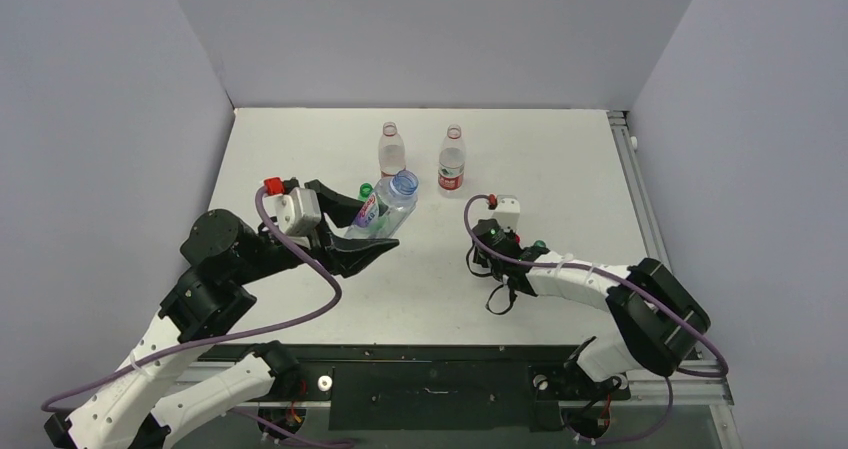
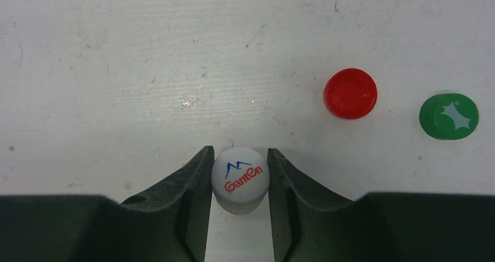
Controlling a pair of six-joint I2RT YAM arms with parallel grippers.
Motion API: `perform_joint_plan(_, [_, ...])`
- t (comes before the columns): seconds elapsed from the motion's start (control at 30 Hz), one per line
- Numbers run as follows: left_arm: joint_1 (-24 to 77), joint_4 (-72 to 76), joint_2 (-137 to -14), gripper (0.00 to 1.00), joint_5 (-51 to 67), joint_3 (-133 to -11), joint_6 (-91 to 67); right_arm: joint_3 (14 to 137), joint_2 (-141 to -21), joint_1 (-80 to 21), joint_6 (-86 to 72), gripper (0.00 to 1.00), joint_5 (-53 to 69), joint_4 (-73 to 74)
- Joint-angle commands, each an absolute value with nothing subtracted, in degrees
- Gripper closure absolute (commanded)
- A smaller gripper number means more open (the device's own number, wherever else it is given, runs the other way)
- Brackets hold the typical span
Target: Unscrew the bottle caps
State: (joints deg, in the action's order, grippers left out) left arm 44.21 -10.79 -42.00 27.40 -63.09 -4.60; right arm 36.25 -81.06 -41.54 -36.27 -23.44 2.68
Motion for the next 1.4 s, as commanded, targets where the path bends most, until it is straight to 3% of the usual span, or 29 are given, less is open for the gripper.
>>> perform_joint_plan(0.0, [44.23, -10.76, -41.96, 0.86, 26.67, -63.64, -3.85, 35.82, -84.77, -40.31, -40.20, 0.94, -26.37, -6.03])
perform_joint_plan(0.13, [44.22, -10.98, -42.60, 0.86, 26.46, -64.08, -3.64, 35.71, -85.96, -38.39, -41.49, 0.82, -25.21, -6.89])
perform_joint_plan(0.23, [44.25, -10.38, -42.50, 0.86, 26.02, -64.05, -4.10, 35.96, -84.35, -37.91, -41.63, 0.66, -23.16, -6.07])
perform_joint_plan(0.4, [44.28, -9.89, -42.48, 0.86, 26.07, -63.55, -4.56, 39.14, -74.77, -38.12, -39.01, 0.37, -20.03, 0.83])
perform_joint_plan(0.47, [44.24, -9.66, -42.64, 0.86, 26.09, -63.48, -4.69, 42.78, -70.38, -38.22, -37.62, 0.34, -19.04, 6.09])
perform_joint_plan(0.73, [44.18, -7.85, -43.59, 0.86, 26.10, -63.02, -6.76, 67.48, -57.59, -39.41, -30.06, 0.24, -11.80, 20.31])
perform_joint_plan(0.93, [44.17, -5.25, -43.58, 0.86, 24.26, -61.28, -9.15, 83.69, -57.09, -47.02, -26.77, 0.20, 3.99, 18.54])
perform_joint_plan(1.27, [44.17, -4.75, -44.35, 0.86, 24.95, -61.23, -8.80, 92.34, -66.62, -60.64, -23.75, 0.18, 7.87, 15.96])
perform_joint_plan(1.37, [44.15, -5.05, -44.29, 0.86, 25.08, -61.35, -8.43, 92.71, -68.73, -62.26, -23.33, 0.24, 6.72, 15.64])
